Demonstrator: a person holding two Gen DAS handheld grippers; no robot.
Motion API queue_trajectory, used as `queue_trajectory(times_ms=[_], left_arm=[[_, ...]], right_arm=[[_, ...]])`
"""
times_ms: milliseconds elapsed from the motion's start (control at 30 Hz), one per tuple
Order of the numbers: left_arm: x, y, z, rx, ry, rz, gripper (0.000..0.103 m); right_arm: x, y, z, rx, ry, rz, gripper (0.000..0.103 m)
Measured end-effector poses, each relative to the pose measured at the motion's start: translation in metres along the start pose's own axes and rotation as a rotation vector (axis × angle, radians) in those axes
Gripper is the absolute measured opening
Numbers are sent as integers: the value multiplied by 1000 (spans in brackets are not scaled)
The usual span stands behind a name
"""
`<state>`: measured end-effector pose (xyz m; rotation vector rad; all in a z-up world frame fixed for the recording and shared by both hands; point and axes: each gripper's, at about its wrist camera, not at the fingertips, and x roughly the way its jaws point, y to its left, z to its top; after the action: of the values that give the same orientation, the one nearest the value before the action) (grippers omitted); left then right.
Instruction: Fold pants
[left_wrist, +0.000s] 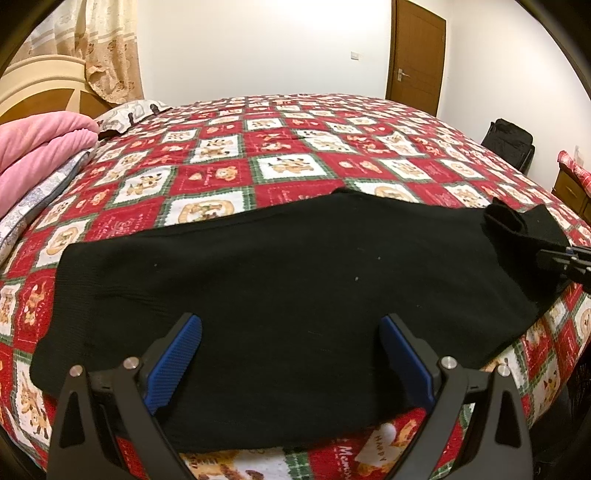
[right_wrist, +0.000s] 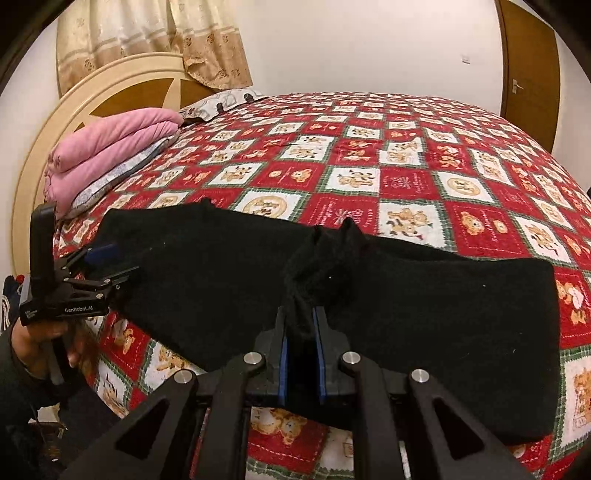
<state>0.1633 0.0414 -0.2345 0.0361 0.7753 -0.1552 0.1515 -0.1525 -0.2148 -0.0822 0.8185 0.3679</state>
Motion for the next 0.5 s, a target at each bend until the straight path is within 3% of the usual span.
queue_trajectory(times_ms=[267, 333, 400, 500], left_arm=[[-4, -7, 3, 10, -7, -21, 100], [-6, -9, 5, 12, -12, -28, 100], [-9, -14, 7, 25, -17, -33, 100], [-15, -19, 10, 41, -29, -42, 100]], right_arm=[[23, 16, -7, -61, 68, -1, 15], [22, 14, -6, -52, 79, 9, 21], [16, 13, -7, -44, 88, 68, 43], [-1, 9, -12, -32, 87, 130, 44]])
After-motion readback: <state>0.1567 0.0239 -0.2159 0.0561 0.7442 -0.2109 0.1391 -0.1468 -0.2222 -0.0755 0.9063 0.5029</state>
